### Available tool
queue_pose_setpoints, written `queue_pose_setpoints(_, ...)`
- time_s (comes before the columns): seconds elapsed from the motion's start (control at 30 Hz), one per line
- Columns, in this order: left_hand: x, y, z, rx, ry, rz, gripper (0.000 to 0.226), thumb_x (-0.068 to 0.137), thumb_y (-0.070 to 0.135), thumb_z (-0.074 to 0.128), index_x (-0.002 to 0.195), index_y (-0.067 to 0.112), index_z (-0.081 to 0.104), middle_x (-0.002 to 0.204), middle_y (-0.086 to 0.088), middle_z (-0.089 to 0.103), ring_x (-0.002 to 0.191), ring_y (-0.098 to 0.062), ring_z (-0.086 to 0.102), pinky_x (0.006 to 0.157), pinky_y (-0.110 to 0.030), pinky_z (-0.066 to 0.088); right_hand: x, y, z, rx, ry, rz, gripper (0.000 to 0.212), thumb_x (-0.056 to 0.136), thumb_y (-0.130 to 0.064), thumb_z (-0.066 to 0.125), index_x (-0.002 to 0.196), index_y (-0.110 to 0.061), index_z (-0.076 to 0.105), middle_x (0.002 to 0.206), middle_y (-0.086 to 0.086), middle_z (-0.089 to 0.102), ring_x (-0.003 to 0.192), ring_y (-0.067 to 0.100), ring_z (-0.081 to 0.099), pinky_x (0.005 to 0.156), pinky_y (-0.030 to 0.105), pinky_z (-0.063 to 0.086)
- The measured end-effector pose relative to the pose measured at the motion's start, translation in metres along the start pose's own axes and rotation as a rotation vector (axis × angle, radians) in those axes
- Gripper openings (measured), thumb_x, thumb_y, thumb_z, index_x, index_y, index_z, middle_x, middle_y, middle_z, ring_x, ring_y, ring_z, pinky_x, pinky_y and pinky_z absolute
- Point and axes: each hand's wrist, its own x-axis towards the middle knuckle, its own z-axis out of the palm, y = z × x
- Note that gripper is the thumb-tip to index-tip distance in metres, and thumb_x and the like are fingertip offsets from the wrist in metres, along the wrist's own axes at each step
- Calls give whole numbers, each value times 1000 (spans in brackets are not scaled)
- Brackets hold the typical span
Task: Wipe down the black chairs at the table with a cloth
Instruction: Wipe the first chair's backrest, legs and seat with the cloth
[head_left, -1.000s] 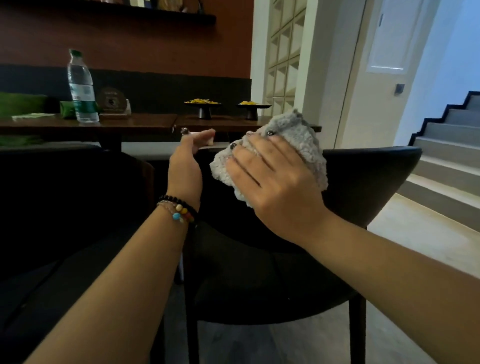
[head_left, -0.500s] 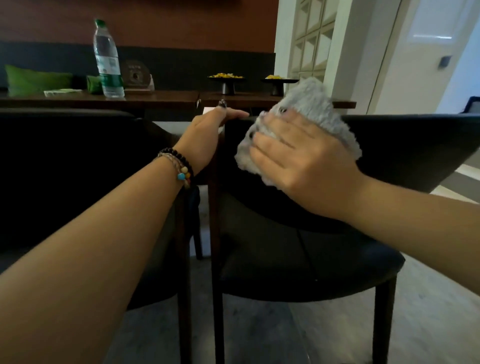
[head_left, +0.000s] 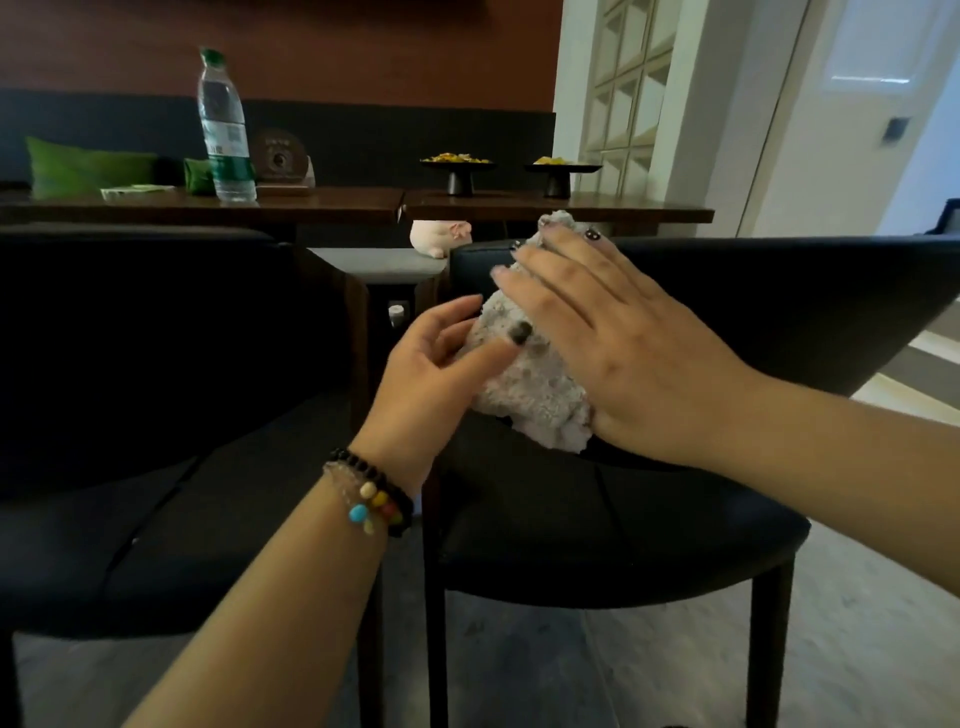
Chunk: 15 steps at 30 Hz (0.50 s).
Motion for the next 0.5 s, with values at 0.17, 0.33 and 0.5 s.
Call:
queue_pose_setpoints(0.17,14,1,-3,176,144,231,46,73,11,81,107,30,56,103,4,70,96,-6,68,72,-19,55,18,39,-40,-282,-273,99,145,42,-77,77,150,-31,-8,161,12,8,148,36,-2,112,60,-5)
queue_pose_setpoints(0.33,24,-29,-13,231,725,42,37,78,26,77,89,36,43,98,6,54,91,-14,60,69,-26,51,34,67,-43,226,-461,328,98,40,-94,49,118,-34,54,100,-8,63,87,13,59,79,39,53)
queue_pose_setpoints(0.5,42,-30,15,279,707,-165,17,93,40,50,107,31,53,125,-9,52,114,-32,52,97,-53,45,30,67,-31,19,-213,240,75,62,-94,23,97,-36,56,72,-12,54,63,7,51,50,26,36)
